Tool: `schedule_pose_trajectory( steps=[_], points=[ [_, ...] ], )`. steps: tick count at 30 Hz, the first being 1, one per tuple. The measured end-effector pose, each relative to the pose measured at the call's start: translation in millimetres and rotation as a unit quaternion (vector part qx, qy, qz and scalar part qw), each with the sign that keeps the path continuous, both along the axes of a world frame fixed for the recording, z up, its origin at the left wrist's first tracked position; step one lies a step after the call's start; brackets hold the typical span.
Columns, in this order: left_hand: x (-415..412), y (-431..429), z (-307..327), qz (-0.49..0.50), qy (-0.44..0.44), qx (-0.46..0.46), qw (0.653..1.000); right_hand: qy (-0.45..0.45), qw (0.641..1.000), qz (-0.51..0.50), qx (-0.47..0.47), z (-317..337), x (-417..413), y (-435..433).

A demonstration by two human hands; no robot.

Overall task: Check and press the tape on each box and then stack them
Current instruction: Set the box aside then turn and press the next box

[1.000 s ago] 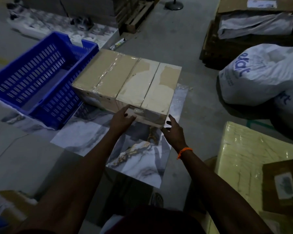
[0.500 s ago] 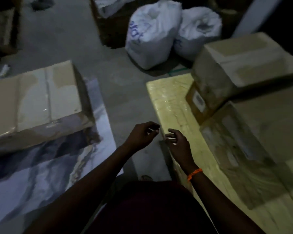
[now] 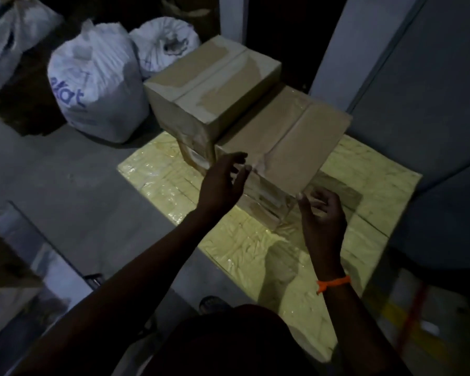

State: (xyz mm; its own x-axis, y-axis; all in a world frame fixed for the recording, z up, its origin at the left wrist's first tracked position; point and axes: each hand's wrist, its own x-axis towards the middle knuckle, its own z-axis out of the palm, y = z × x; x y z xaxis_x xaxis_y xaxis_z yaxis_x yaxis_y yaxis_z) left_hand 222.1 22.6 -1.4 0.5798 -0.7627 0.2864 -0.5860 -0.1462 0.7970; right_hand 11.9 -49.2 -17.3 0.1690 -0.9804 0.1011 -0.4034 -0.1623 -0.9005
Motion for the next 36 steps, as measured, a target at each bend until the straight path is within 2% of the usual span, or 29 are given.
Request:
schedule_pose_trajectory(
  steps=[2, 4, 5, 6, 9, 12, 15, 17, 20, 24, 28, 31, 33, 36],
  points=[
    [11, -11, -1, 0.056, -0.002, 0.027, 0.998, -0.035, 0.992, -0.025, 0.122, -5, 16, -11],
    [24, -15, -3, 0.105, 0.015, 0.043, 0.993, -0.138, 0.949, -0.042, 0.279, -4, 33, -17],
    [29, -15, -5, 0.118, 0.021, 0.046, 0.992, -0.176, 0.927, -0.04, 0.33, -6, 36, -18],
    [32, -15, -6, 0.124, 0.024, 0.05, 0.991, -0.182, 0.92, -0.034, 0.346, -10, 34, -18],
    [36, -11, -11, 0.131, 0.02, 0.061, 0.989, -0.147, 0.936, -0.008, 0.32, -21, 11, -12],
    [32, -12, -10, 0.124, 0.013, 0.052, 0.991, -0.178, 0.935, 0.038, 0.303, -24, -16, -12],
    [30, -20, -1, 0.049, 0.024, 0.053, 0.997, -0.189, 0.942, 0.085, 0.266, -22, -24, -19],
    [35, -25, 7, -0.01, 0.072, 0.088, 0.993, -0.185, 0.94, 0.102, 0.269, -22, -21, -25],
    [38, -19, 21, -0.043, 0.101, 0.113, 0.988, -0.178, 0.94, 0.088, 0.276, -19, -18, -28],
    [25, 8, 39, -0.057, 0.113, 0.076, 0.989, -0.206, 0.943, 0.069, 0.251, -4, -24, 1],
    [19, 67, 49, -0.053, 0.178, 0.043, 0.982, -0.268, 0.934, 0.065, 0.228, 12, -36, 57],
    [20, 128, 52, -0.018, 0.254, 0.016, 0.967, -0.274, 0.92, 0.071, 0.272, 18, -42, 103],
    [20, 175, 55, 0.024, 0.293, 0.001, 0.956, -0.242, 0.918, 0.08, 0.305, 21, -41, 135],
    [8, 251, 56, 0.09, 0.299, -0.02, 0.95, -0.128, 0.939, 0.119, 0.296, 28, -39, 186]
  ],
)
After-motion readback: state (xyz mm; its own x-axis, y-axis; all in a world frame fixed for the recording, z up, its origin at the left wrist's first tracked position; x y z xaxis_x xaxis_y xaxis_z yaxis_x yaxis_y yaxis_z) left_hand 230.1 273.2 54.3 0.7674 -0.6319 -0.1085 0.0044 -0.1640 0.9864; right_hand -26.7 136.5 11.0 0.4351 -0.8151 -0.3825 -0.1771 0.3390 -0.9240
